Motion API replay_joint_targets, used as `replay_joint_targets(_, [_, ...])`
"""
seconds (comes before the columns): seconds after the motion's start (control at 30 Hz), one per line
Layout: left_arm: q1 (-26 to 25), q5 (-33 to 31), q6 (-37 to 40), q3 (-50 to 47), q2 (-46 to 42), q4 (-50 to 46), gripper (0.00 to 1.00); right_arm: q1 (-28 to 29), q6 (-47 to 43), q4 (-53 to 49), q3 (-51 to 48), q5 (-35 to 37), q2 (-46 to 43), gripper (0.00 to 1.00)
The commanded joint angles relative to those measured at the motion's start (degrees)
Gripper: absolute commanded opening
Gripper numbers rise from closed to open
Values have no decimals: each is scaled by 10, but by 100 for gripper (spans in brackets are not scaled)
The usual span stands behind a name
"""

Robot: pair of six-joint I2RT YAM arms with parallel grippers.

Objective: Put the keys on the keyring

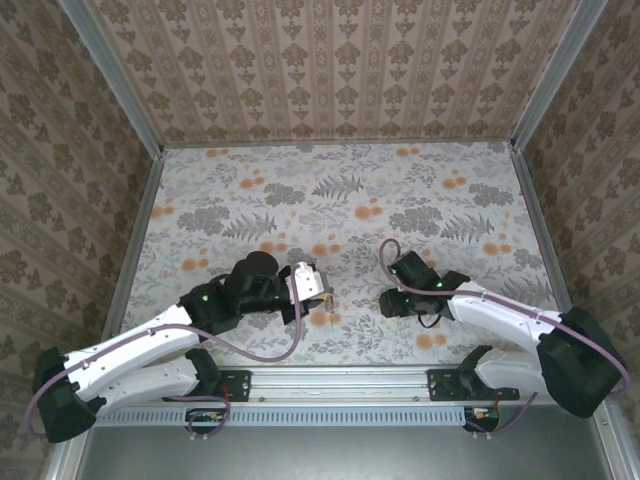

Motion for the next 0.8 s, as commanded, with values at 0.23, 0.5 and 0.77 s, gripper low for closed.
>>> replay_joint_targets(0.23, [0,10,-12,-22,-18,43,0,-2,-17,39,55,18,81,41])
replay_joint_targets(0.5, [1,16,-12,-26,-16,51,0,-2,-17,37,59,32,95,31])
replay_joint_targets(0.77, [1,20,-14,-31,-26,56,0,-2,-15,53,58,41,120,26])
